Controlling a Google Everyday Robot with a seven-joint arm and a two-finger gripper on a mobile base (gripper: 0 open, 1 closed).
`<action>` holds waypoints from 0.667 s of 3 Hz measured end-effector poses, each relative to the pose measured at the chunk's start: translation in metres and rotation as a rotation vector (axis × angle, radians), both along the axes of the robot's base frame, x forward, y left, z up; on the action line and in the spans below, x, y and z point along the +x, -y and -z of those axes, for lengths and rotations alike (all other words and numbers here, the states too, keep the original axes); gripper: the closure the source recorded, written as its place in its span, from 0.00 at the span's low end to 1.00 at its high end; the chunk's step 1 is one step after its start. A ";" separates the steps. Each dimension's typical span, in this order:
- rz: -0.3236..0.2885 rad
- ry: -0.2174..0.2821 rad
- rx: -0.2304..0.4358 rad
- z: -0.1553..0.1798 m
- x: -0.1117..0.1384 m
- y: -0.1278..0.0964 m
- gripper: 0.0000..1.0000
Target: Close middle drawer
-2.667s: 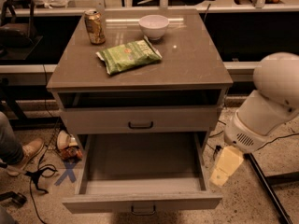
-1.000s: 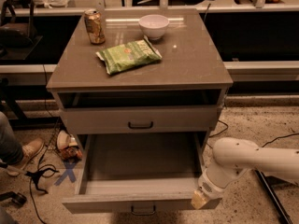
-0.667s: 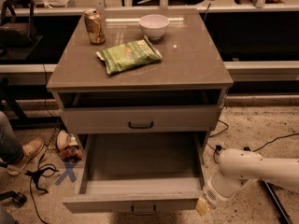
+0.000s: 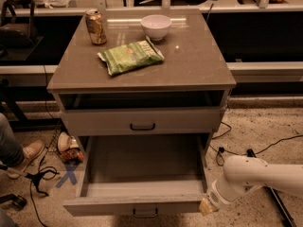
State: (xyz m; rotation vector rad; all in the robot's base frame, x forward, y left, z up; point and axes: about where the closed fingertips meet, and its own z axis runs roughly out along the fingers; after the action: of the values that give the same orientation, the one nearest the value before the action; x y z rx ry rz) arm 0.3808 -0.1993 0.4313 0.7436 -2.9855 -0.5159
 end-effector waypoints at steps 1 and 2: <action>0.024 0.050 0.011 0.002 0.022 -0.010 1.00; 0.042 0.113 0.041 0.004 0.053 -0.032 1.00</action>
Offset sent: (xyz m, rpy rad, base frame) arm 0.0906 0.0571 -0.0039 0.0750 -0.1864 -0.0622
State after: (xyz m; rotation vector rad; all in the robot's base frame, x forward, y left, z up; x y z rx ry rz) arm 0.4338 -0.1670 0.4270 0.7390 -3.1099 -0.5569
